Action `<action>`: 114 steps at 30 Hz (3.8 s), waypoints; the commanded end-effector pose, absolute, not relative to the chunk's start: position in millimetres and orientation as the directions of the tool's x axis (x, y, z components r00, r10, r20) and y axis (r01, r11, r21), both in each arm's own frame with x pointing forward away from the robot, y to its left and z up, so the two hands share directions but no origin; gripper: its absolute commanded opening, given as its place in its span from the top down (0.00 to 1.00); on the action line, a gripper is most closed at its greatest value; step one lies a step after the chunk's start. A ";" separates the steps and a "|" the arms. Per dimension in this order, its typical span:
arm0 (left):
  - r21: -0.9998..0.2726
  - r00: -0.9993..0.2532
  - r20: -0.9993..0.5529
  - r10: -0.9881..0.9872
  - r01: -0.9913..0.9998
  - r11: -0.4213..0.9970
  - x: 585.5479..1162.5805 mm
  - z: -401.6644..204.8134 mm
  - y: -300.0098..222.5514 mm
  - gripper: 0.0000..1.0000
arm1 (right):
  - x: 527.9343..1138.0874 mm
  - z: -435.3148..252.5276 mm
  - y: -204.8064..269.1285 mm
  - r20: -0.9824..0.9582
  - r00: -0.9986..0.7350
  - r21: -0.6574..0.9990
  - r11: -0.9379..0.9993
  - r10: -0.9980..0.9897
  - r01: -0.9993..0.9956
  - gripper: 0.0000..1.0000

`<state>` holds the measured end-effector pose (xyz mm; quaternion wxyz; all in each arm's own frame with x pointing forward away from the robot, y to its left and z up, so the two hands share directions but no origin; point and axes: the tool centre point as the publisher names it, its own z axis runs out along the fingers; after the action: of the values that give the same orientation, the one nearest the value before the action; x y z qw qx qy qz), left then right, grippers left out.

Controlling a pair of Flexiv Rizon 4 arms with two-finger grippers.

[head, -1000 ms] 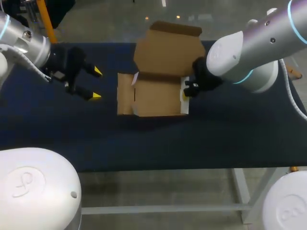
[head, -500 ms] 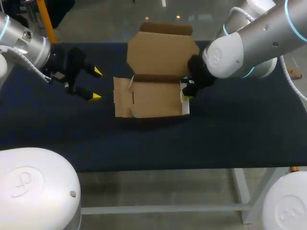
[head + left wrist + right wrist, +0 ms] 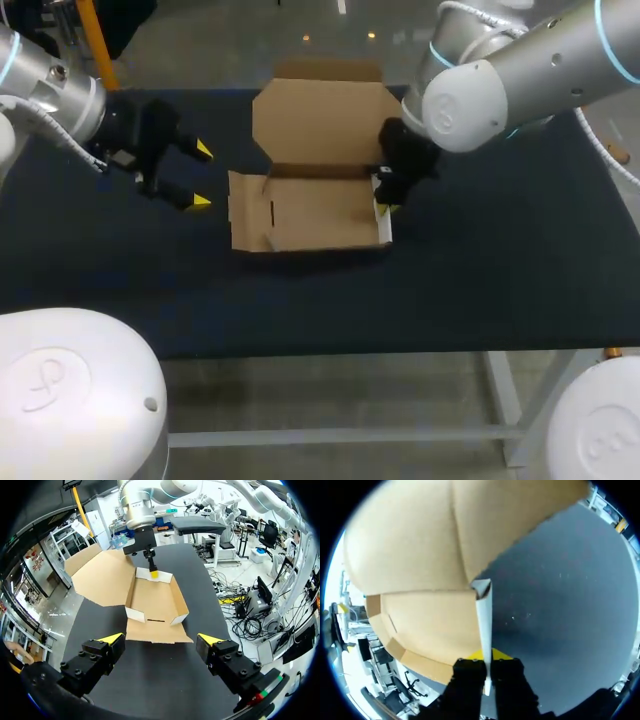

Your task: Assemble the packaging by folding the flat box into shape, placing the metal phone stand inside, and closing the box properly

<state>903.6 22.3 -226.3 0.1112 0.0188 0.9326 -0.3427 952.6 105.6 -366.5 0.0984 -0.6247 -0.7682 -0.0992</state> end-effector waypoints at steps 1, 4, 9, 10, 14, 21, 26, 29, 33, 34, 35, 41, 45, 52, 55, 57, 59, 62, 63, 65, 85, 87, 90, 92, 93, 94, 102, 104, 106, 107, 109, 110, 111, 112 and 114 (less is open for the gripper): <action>-0.632 -0.975 -0.218 -0.040 0.110 0.767 902.8 -225.0 22.7 0.00 | 953.8 -362.7 107.5 0.247 -0.188 -0.076 0.213 0.951 0.974 1.00; -0.632 -0.975 -0.218 -0.040 0.110 0.767 902.8 -225.0 22.7 0.00 | 951.0 -365.1 106.8 0.226 -0.171 -0.112 0.200 0.959 0.973 1.00; -0.632 -0.975 -0.218 -0.040 0.110 0.767 902.8 -225.0 22.7 0.00 | 945.4 -372.4 105.9 0.192 -0.141 -0.176 0.175 0.971 0.969 1.00; -0.632 -0.975 -0.218 -0.040 0.110 0.767 902.8 -225.0 22.7 0.00 | 944.4 -373.8 105.4 0.195 -0.139 -0.185 0.176 0.971 0.967 1.00; -0.632 -0.975 -0.218 -0.040 0.110 0.767 902.8 -225.0 22.7 0.00 | 935.9 -379.5 108.5 0.177 -0.132 -0.225 0.170 0.975 0.959 1.00; -0.632 -0.975 -0.218 -0.040 0.110 0.767 902.8 -225.0 22.7 0.00 | 930.3 -388.2 107.0 0.176 -0.125 -0.264 0.170 0.976 0.949 1.00; -0.632 -0.975 -0.218 -0.040 0.110 0.767 902.8 -225.0 22.7 0.00 | 926.4 -393.6 105.2 0.166 -0.116 -0.296 0.162 0.979 0.941 1.00; -0.632 -0.975 -0.218 -0.040 0.110 0.767 902.8 -225.0 22.7 0.00 | 924.7 -396.5 104.1 0.157 -0.111 -0.309 0.155 0.981 0.938 1.00; -0.632 -0.975 -0.218 -0.040 0.110 0.767 902.8 -225.0 22.7 0.00 | 924.1 -397.8 103.1 0.150 -0.107 -0.315 0.150 0.983 0.937 1.00; -0.632 -0.975 -0.218 -0.040 0.110 0.767 902.8 -225.0 22.7 0.00 | 923.9 -398.2 103.1 0.146 -0.107 -0.317 0.149 0.984 0.937 1.00; -0.632 -0.975 -0.218 -0.040 0.110 0.767 902.8 -225.0 22.7 0.00 | 923.7 -398.7 103.3 0.137 -0.105 -0.316 0.144 0.985 0.938 1.00; -0.632 -0.975 -0.218 -0.040 0.110 0.767 902.8 -225.0 22.7 0.00 | 922.1 -402.2 104.5 0.117 -0.114 -0.304 0.145 0.987 0.942 1.00; -0.632 -0.975 -0.218 -0.040 0.110 0.767 902.8 -225.0 22.7 0.00 | 922.1 -405.1 105.0 0.113 -0.115 -0.295 0.144 0.987 0.945 1.00; -0.632 -0.975 -0.218 -0.040 0.110 0.767 902.8 -225.0 22.7 0.00 | 921.8 -408.5 106.0 0.130 -0.124 -0.267 0.155 0.984 0.951 1.00; -0.632 -0.975 -0.218 -0.040 0.110 0.767 902.8 -225.0 22.7 0.00 | 922.1 -409.9 105.3 0.128 -0.117 -0.251 0.146 0.985 0.957 1.00; -0.632 -0.975 -0.218 -0.040 0.110 0.767 902.8 -225.0 22.7 0.00 | 922.3 -410.8 105.0 0.131 -0.111 -0.239 0.140 0.985 0.961 1.00; -0.632 -0.975 -0.218 -0.040 0.110 0.767 902.8 -225.0 22.7 0.00 | 922.1 -410.8 105.0 0.125 -0.110 -0.220 0.135 0.986 0.966 1.00; -0.632 -0.975 -0.218 -0.040 0.110 0.767 902.8 -225.0 22.7 0.00 | 921.8 -410.2 104.8 0.122 -0.107 -0.194 0.130 0.987 0.972 1.00; -0.632 -0.975 -0.218 -0.040 0.110 0.767 902.8 -225.0 22.7 0.00 | 922.1 -409.8 104.7 0.133 -0.112 -0.189 0.136 0.985 0.972 1.00; -0.632 -0.975 -0.218 -0.040 0.110 0.767 902.8 -225.0 22.7 0.00 | 922.2 -410.0 104.7 0.126 -0.111 -0.161 0.130 0.986 0.978 1.00; -0.632 -0.975 -0.218 -0.040 0.110 0.767 902.8 -225.0 22.7 0.00 | 929.5 -415.7 109.1 0.125 -0.111 -0.074 0.121 0.986 0.990 0.92; -0.632 -0.975 -0.218 -0.040 0.110 0.767 902.8 -225.0 22.7 0.00 | 930.2 -416.2 109.2 0.125 -0.109 -0.069 0.119 0.986 0.991 0.91; -0.632 -0.975 -0.218 -0.040 0.110 0.767 902.8 -225.0 22.7 0.00 | 930.8 -417.2 109.4 0.124 -0.107 -0.057 0.115 0.986 0.992 0.91; -0.632 -0.975 -0.218 -0.040 0.110 0.767 902.8 -225.0 22.7 0.00 | 931.0 -418.0 109.8 0.124 -0.105 -0.045 0.112 0.987 0.993 0.89; -0.632 -0.975 -0.218 -0.040 0.110 0.767 902.8 -225.0 22.7 0.00 | 931.1 -418.4 109.9 0.126 -0.105 -0.042 0.111 0.986 0.993 0.89; -0.632 -0.975 -0.218 -0.040 0.110 0.767 902.8 -225.0 22.7 0.00 | 931.3 -418.8 110.1 0.125 -0.104 -0.036 0.109 0.987 0.993 0.89; -0.632 -0.975 -0.218 -0.040 0.110 0.767 902.8 -225.0 22.7 0.00 | 933.3 -421.0 111.0 0.113 -0.093 -0.017 0.096 0.989 0.995 0.89; -0.632 -0.975 -0.218 -0.040 0.110 0.767 902.8 -225.0 22.7 0.00 | 933.9 -422.3 111.4 0.108 -0.091 -0.013 0.093 0.990 0.996 0.89; -0.632 -0.975 -0.218 -0.040 0.110 0.767 902.8 -225.0 22.7 0.00 | 934.3 -423.7 111.5 0.103 -0.087 -0.012 0.089 0.991 0.996 0.89; -0.632 -0.975 -0.218 -0.040 0.110 0.767 902.8 -225.0 22.7 0.00 | 934.4 -424.3 111.6 0.103 -0.086 -0.012 0.088 0.991 0.996 0.89; -0.632 -0.975 -0.218 -0.040 0.110 0.767 902.8 -225.0 22.7 0.00 | 934.5 -425.5 111.9 0.102 -0.083 -0.011 0.085 0.991 0.996 0.88; -0.632 -0.975 -0.218 -0.040 0.110 0.767 902.8 -225.0 22.7 0.00 | 934.5 -426.1 112.0 0.101 -0.082 -0.011 0.084 0.992 0.996 0.88; -0.632 -0.975 -0.218 -0.040 0.110 0.767 902.8 -225.0 22.7 0.00 | 934.6 -426.4 112.0 0.101 -0.081 -0.010 0.083 0.992 0.997 0.88; -0.632 -0.975 -0.218 -0.040 0.110 0.767 902.8 -225.0 22.7 0.00 | 934.7 -426.8 111.9 0.100 -0.080 -0.009 0.081 0.992 0.997 0.89; -0.632 -0.975 -0.218 -0.040 0.110 0.767 902.8 -225.0 22.7 0.00 | 934.7 -427.0 111.9 0.100 -0.077 -0.007 0.078 0.992 0.997 0.92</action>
<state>903.4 22.2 -226.6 0.1118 0.0188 0.9325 -0.3430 935.0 110.8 -422.5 0.0402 -0.6776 -0.7337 -0.0320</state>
